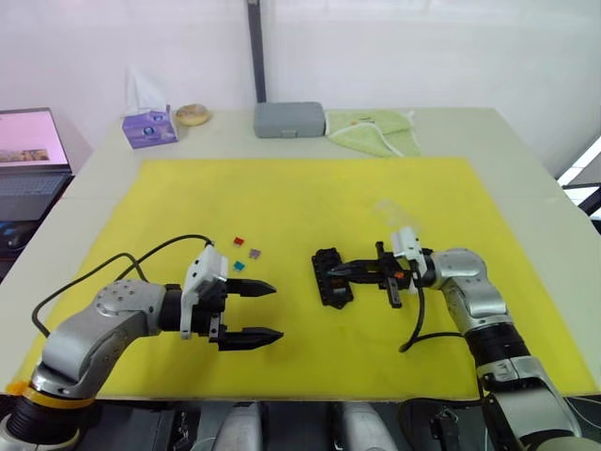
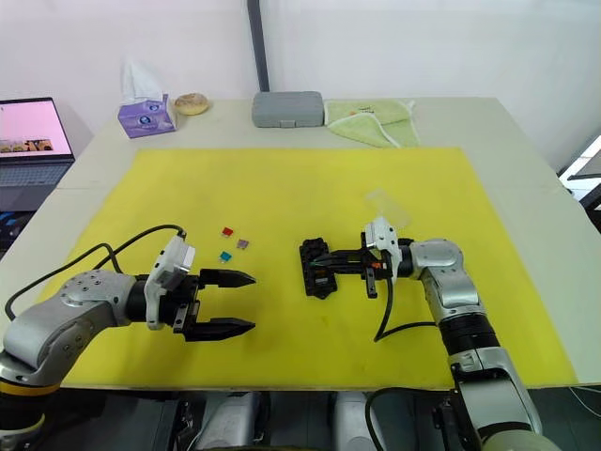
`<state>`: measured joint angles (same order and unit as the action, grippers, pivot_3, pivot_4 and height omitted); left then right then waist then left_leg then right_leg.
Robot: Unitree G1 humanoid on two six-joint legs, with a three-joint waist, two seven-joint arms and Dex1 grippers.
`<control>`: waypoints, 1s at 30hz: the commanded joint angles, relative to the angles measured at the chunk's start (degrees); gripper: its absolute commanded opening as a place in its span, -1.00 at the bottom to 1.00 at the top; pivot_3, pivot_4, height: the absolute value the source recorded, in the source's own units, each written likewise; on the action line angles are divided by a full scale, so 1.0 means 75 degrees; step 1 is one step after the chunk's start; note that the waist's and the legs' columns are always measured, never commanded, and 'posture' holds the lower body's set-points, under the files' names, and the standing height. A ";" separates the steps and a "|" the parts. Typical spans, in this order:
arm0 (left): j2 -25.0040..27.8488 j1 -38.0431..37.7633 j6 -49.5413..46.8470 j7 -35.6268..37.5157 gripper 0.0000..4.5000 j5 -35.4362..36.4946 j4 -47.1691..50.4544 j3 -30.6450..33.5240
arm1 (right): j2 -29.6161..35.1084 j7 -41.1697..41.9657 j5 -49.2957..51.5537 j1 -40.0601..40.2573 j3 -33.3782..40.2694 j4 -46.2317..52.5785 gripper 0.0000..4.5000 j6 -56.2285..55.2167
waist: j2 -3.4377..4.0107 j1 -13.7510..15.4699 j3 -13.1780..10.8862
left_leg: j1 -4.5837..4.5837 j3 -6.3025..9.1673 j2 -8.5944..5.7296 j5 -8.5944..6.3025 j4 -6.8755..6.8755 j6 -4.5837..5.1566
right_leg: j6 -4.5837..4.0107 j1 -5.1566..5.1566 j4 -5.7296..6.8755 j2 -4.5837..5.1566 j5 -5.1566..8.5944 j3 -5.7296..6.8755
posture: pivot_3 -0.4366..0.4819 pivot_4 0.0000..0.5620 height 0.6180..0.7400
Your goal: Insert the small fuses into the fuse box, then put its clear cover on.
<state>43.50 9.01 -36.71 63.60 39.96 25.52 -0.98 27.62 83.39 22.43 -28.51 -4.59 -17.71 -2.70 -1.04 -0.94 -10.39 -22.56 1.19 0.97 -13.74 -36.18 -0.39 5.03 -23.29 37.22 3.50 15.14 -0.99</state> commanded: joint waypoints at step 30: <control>0.0027 -0.0102 0.0024 -0.0104 0.90 0.0111 0.0183 0.0106 | 0.0070 0.0652 -0.0191 -0.0600 -0.0068 -0.0478 -1.00 -0.0478 | 0.0001 -0.0004 0.0000 | 0.0001 -0.0002 0.0000 0.0000 0.0002 0.0000 | -0.0001 0.0000 -0.0001 0.0000 0.0000 -0.0001 | -0.05 -0.47 1.00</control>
<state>43.62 8.56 -36.80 63.06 40.01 25.13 -1.04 28.03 87.75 20.85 -32.01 -5.38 -21.73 -5.50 -1.03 -0.97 -10.39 -22.55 1.17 0.97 -13.75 -36.17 -0.38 5.03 -23.29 37.21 3.50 15.14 -1.00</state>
